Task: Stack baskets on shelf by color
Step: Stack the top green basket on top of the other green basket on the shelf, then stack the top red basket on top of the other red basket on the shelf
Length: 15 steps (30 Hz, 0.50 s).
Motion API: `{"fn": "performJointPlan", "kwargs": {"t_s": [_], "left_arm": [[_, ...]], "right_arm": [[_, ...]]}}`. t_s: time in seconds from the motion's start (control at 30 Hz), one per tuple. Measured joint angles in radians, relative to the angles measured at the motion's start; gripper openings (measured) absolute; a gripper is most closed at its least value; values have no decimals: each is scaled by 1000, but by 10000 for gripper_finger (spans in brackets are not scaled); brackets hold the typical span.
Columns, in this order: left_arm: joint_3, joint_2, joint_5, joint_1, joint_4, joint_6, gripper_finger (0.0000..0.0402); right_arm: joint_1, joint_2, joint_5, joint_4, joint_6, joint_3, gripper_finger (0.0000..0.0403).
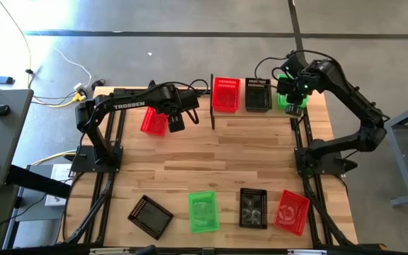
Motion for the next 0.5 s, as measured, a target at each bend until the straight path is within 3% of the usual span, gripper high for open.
{"fn": "performJointPlan", "kwargs": {"t_s": [0.33,0.5], "left_arm": [[0,0,0,0,0,-8,207],[0,-5,10,1,-12,-49,207]], "right_arm": [[2,-51,-14,-22,128,0,78],[28,-102,-91,5,284,0,79]]}}
